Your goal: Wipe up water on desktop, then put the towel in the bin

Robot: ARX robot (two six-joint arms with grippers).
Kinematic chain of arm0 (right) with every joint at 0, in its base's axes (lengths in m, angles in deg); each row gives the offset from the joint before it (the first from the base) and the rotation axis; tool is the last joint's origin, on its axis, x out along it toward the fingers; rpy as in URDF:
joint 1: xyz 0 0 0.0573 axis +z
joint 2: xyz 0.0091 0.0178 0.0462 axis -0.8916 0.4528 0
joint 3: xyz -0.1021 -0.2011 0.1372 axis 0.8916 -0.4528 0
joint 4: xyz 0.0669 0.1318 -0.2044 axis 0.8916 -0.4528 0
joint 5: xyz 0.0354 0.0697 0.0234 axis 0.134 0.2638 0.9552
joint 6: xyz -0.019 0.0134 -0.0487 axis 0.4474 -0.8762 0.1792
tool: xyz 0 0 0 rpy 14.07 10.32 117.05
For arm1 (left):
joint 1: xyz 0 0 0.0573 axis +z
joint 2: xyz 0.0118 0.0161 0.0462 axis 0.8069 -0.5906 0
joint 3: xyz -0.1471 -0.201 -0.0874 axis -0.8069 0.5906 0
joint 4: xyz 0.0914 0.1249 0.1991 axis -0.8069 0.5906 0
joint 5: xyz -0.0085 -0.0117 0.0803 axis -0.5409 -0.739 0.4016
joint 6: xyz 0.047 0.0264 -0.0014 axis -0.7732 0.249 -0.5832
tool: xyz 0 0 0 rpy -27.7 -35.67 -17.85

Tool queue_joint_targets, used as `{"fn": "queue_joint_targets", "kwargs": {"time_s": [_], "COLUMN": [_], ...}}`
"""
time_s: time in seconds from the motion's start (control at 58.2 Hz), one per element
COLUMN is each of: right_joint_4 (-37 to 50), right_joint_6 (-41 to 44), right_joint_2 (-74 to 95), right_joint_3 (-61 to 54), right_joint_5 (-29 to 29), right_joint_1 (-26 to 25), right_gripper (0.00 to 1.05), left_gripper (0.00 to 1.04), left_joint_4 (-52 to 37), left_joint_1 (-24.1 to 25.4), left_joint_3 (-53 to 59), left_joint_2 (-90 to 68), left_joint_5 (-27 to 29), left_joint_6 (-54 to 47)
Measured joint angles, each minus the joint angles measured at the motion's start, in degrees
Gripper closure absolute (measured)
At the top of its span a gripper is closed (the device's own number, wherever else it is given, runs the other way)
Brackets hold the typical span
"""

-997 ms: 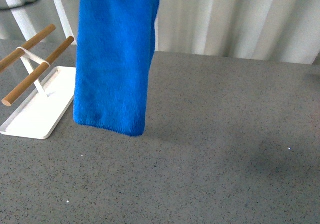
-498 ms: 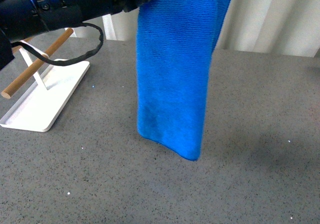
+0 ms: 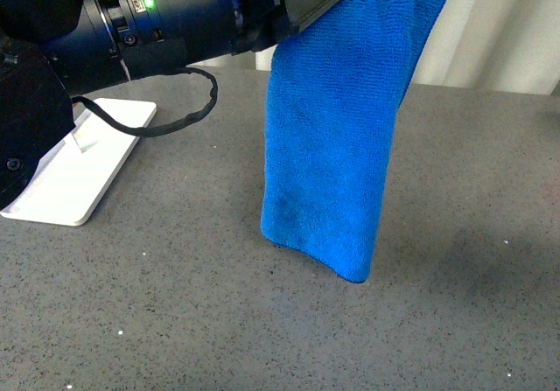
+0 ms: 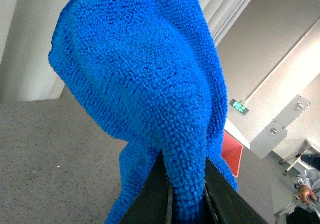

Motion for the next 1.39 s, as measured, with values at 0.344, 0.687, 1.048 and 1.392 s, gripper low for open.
{"fn": "queue_joint_targets", "kwargs": {"time_s": [0.344,0.687,1.048,1.392], "right_joint_4": [21.66,25.57,27.71,29.77], "right_joint_6": [8.90,13.57,14.60,13.73], "right_joint_2": [38.69,49.05,57.81,62.27], "right_joint_3": [9.94,13.53,19.17,23.39], "right_joint_5": [16.76,26.18,27.04,26.80], "right_joint_1": [-1.66,7.50,12.92,18.51], "right_gripper": [0.07,0.07,0.07,0.07], "left_gripper": [0.99,0.99,0.99,0.99], "left_joint_4": [-0.20,-0.13,-2.03,-3.45], "left_joint_1": [-1.79,-3.69,-5.92,-8.04], "left_joint_3": [0.44,0.48,0.76,1.77], "left_joint_2": [3.13,3.87,4.13,5.84], "left_joint_5": [0.68,1.29,1.81,2.03], "left_joint_6": [2.12,6.14,11.10,13.29]}}
